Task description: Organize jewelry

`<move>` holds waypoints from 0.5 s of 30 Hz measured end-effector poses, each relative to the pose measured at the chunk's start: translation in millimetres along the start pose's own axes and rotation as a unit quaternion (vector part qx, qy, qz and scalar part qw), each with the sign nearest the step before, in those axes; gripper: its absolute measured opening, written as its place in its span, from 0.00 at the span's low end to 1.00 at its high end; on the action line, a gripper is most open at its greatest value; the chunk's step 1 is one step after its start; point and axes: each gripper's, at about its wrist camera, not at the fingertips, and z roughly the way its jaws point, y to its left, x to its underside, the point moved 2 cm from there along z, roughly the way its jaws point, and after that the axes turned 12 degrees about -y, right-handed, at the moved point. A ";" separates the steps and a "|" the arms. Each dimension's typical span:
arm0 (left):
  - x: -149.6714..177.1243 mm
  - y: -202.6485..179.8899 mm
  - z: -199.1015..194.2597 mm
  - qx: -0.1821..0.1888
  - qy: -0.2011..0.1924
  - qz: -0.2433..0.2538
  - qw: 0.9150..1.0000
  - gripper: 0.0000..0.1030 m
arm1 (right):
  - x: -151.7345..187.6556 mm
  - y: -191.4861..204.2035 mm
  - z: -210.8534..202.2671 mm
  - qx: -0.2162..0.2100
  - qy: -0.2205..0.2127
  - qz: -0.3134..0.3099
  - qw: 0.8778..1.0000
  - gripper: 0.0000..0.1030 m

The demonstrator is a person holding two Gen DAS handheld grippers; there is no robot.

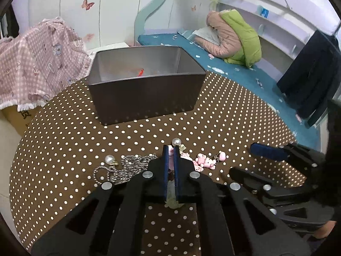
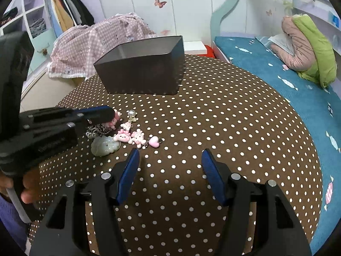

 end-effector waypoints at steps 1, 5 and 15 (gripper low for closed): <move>-1.8 3.5 -3.7 0.006 -0.003 -0.008 1.000 0.05 | -0.1 0.1 1.0 0.002 0.001 -0.002 1.000 0.56; -9.3 18.2 -18.3 0.026 -0.014 -0.034 0.999 0.05 | -1.4 4.7 5.4 0.002 0.005 -0.012 1.000 0.56; -19.5 47.0 -39.7 0.075 -0.021 -0.094 0.993 0.05 | -6.3 14.0 18.5 0.003 0.014 -0.033 0.999 0.56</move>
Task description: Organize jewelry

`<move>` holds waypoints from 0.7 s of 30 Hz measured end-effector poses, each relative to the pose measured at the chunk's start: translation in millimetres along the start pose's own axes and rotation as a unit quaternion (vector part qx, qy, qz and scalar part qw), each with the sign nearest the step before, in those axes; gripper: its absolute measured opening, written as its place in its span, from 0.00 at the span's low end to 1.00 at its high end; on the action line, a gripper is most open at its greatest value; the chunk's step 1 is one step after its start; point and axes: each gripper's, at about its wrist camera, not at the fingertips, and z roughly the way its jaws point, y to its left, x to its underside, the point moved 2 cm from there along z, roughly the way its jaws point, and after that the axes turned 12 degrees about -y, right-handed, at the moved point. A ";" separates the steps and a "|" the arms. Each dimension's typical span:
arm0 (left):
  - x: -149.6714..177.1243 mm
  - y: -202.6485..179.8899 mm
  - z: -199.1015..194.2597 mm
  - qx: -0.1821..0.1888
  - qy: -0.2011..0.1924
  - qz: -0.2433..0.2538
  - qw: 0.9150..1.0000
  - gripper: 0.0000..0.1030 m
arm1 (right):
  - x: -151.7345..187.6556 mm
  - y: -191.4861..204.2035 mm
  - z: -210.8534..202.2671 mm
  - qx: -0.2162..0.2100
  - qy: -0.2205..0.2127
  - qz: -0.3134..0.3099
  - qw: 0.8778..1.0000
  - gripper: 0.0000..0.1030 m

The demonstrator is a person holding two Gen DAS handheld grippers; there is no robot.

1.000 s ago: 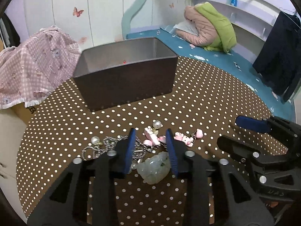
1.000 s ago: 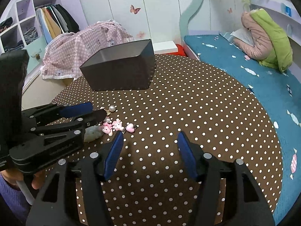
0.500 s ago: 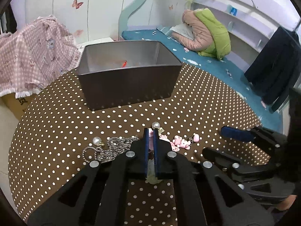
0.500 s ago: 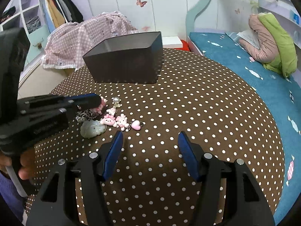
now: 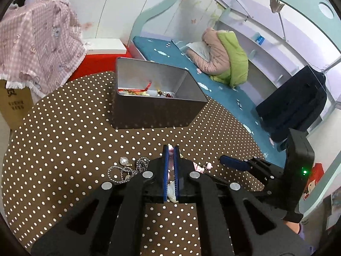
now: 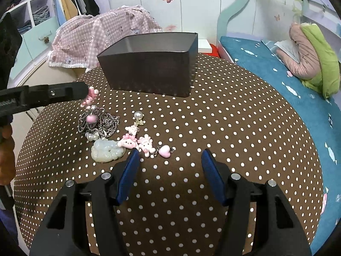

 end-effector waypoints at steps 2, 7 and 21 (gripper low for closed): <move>-2.5 -0.5 -3.8 0.002 -0.002 0.001 1.000 0.05 | -1.8 1.7 0.2 -0.001 -0.004 -0.003 1.000 0.54; -5.0 -6.0 -12.0 -0.004 -0.010 0.016 1.000 0.05 | -7.0 10.8 0.6 -0.001 -0.007 -0.017 1.000 0.49; -8.9 -7.5 -25.2 -0.001 -0.016 0.026 1.000 0.05 | -26.8 43.8 34.3 -0.028 0.023 -0.037 0.999 0.26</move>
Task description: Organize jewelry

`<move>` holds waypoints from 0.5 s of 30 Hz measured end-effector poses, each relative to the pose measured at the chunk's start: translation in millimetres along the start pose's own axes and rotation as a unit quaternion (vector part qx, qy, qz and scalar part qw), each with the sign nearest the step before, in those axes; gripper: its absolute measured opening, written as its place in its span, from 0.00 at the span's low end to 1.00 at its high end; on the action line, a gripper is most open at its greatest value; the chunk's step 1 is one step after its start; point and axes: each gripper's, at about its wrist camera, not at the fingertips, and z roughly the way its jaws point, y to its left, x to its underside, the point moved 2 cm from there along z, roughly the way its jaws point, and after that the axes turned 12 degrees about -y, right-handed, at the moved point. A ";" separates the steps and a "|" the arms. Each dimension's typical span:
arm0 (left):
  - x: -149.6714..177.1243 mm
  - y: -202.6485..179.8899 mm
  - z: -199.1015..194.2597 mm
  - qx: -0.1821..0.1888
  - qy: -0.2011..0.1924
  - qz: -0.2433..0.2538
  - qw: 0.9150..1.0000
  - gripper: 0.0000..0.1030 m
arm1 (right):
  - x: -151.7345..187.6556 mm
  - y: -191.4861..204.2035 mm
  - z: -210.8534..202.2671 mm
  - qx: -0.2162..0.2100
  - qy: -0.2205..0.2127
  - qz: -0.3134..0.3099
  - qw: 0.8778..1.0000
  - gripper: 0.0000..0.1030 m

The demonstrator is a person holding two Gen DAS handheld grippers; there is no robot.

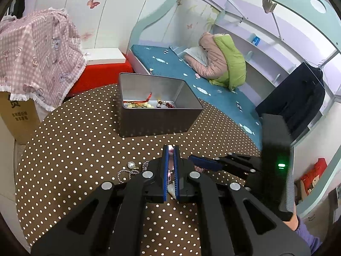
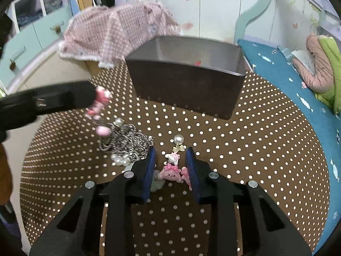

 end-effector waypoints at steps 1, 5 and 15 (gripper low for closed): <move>-1.0 0.3 0.2 0.000 0.000 0.000 1.000 0.05 | -0.9 1.2 2.7 0.001 0.004 -0.003 1.000 0.21; -3.4 2.5 0.6 0.001 -0.001 0.001 1.000 0.05 | -1.7 1.7 4.6 0.015 0.011 -0.010 1.000 0.13; -20.7 -1.0 -0.1 0.021 -0.005 0.001 1.000 0.05 | -16.5 -22.8 -29.3 -0.036 -0.030 0.064 0.997 0.12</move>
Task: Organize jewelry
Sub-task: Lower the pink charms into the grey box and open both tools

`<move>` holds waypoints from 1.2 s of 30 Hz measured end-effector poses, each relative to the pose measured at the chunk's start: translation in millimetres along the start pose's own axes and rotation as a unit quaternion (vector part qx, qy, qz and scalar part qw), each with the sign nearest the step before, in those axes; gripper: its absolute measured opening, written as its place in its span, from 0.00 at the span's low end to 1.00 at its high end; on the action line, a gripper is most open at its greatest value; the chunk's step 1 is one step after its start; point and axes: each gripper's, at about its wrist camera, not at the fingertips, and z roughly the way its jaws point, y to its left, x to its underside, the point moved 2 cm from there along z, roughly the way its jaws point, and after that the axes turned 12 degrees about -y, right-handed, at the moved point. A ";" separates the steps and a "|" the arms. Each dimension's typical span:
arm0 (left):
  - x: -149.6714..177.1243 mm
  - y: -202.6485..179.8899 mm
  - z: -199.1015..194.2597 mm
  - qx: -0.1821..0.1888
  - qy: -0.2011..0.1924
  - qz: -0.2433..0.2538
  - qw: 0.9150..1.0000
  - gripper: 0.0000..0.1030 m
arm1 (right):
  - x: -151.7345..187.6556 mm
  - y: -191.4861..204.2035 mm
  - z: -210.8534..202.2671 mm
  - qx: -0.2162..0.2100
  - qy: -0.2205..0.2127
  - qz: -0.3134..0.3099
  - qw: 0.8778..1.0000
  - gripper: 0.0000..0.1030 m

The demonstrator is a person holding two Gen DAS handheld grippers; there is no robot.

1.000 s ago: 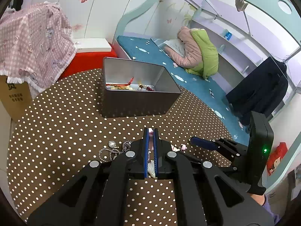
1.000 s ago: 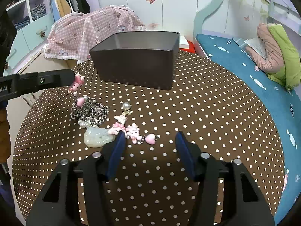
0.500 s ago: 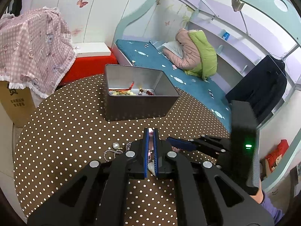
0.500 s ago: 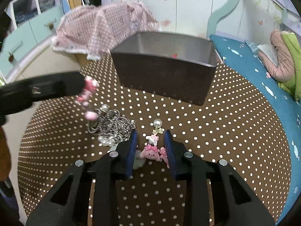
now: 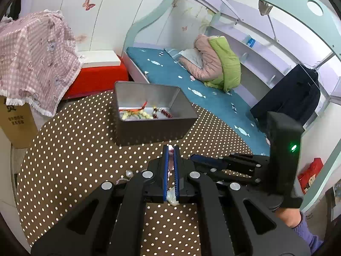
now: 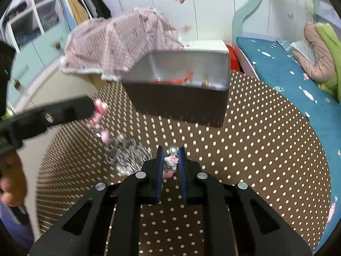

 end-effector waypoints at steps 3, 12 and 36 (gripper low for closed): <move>-12.6 -6.5 -0.1 0.008 -0.004 0.007 1.000 0.05 | -17.0 -3.1 -12.8 -0.013 -0.018 0.015 1.000 0.12; -59.3 -15.0 17.9 -0.008 -0.014 0.037 0.999 0.05 | -63.6 -0.6 -26.2 -0.007 -0.063 0.010 0.998 0.12; -44.9 22.3 113.9 -0.084 0.070 0.047 0.993 0.05 | -76.4 -15.2 43.2 0.033 -0.042 0.004 0.999 0.12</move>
